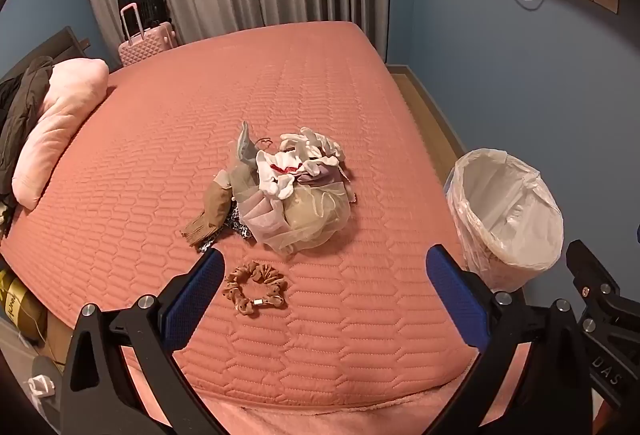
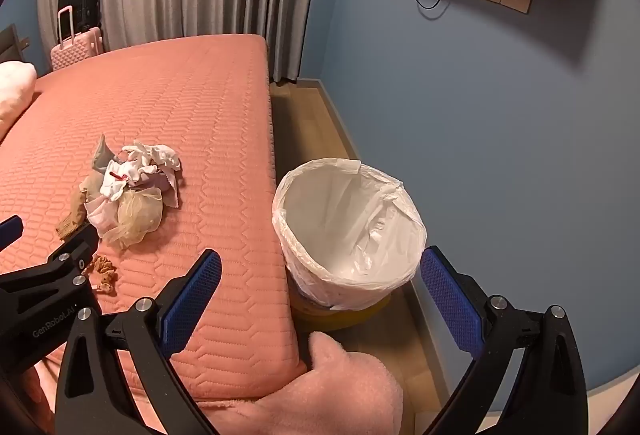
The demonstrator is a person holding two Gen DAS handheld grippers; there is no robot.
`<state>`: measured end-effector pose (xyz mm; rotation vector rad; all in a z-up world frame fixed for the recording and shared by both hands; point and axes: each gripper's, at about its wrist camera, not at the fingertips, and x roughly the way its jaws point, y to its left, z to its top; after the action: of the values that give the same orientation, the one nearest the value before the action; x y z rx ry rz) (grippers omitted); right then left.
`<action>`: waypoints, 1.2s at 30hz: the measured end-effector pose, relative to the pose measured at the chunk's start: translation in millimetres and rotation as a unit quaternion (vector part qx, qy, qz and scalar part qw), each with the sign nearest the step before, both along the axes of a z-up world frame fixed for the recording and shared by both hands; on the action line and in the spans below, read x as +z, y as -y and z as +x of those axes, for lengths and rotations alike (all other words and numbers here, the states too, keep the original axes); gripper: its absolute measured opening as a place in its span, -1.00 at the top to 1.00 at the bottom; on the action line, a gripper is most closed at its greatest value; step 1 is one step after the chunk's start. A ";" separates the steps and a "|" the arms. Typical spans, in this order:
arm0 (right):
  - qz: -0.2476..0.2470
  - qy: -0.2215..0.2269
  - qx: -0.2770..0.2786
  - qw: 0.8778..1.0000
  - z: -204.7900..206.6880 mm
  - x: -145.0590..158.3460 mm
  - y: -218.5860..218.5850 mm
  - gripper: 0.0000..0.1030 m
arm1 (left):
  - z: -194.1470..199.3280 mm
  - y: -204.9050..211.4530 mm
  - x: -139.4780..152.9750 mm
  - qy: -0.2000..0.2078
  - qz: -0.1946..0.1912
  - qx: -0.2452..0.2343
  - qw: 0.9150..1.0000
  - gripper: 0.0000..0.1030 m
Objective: Collect trash
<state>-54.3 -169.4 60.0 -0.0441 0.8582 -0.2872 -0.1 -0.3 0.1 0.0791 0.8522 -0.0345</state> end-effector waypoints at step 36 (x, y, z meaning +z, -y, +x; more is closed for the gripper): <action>0.005 0.005 -0.001 1.000 -2.0 8.1 2.6 -0.88 | -7.5 4.6 11.9 0.028 0.000 -0.013 1.000 -0.87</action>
<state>-56.3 -172.0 68.1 -0.0318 0.8492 -0.2847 -7.6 -4.9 11.9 0.0899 0.7957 -0.0565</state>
